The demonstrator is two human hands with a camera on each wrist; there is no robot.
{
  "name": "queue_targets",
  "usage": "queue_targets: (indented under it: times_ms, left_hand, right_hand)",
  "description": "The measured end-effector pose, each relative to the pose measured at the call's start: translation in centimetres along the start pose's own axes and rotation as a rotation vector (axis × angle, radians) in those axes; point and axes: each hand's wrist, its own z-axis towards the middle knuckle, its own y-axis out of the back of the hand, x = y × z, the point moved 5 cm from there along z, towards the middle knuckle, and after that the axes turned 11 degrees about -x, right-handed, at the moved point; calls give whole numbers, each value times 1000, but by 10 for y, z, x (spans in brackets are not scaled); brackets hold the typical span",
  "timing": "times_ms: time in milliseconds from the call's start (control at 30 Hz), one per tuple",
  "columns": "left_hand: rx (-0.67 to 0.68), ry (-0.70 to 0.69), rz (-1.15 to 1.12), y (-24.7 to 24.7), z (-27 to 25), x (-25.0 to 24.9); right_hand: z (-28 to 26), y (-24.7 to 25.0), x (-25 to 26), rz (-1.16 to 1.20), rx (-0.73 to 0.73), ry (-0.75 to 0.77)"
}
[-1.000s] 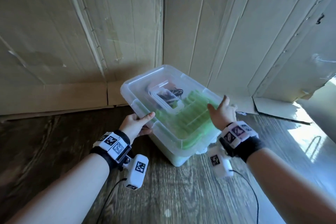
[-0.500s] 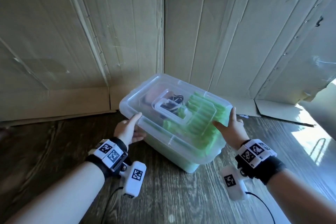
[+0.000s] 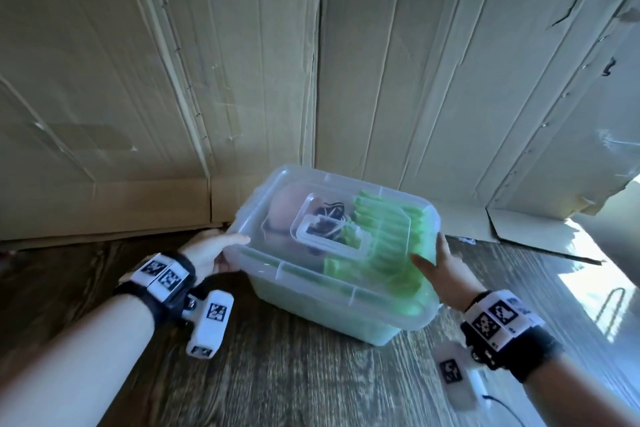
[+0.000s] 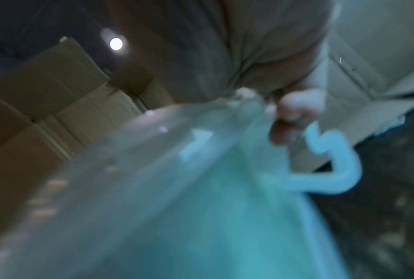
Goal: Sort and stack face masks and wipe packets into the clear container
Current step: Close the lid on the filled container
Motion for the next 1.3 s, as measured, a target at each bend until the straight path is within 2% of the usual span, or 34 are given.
queue_targets:
  times_ms: [133, 267, 367, 467, 533, 600, 700, 767, 867, 1000, 1200, 1300]
  left_hand:
    - [139, 106, 2, 4, -26, 32]
    - [98, 150, 15, 12, -16, 37]
    - [65, 148, -55, 14, -11, 35]
    - [90, 79, -160, 12, -6, 32]
    - [73, 13, -146, 10, -11, 27]
    - [-3, -60, -96, 14, -12, 23]
    - [-180, -241, 42, 27, -12, 12]
    - [-206, -330, 141, 28, -14, 6]
    - [-174, -385, 179, 23, -18, -1]
    - [-214, -466, 311, 24, -19, -6]
    - [-247, -537, 438, 20, -20, -10]
    - [-255, -543, 450, 20, -21, -9]
  right_hand:
    - [23, 14, 4, -13, 90, 101]
    - [37, 11, 10, -42, 144, 136]
    - [45, 7, 16, -43, 184, 145]
    - [49, 5, 20, -36, 181, 166]
    - [50, 3, 20, -18, 182, 183]
    - [54, 2, 17, 16, 174, 177]
    - [58, 5, 13, 25, 106, 117]
    - [57, 5, 12, 15, 97, 83]
    - [58, -2, 12, 175, 186, 84]
    - [58, -6, 9, 394, 217, -62]
    - [61, -7, 5, 301, 230, -116]
    - [60, 1, 9, 134, 109, -65]
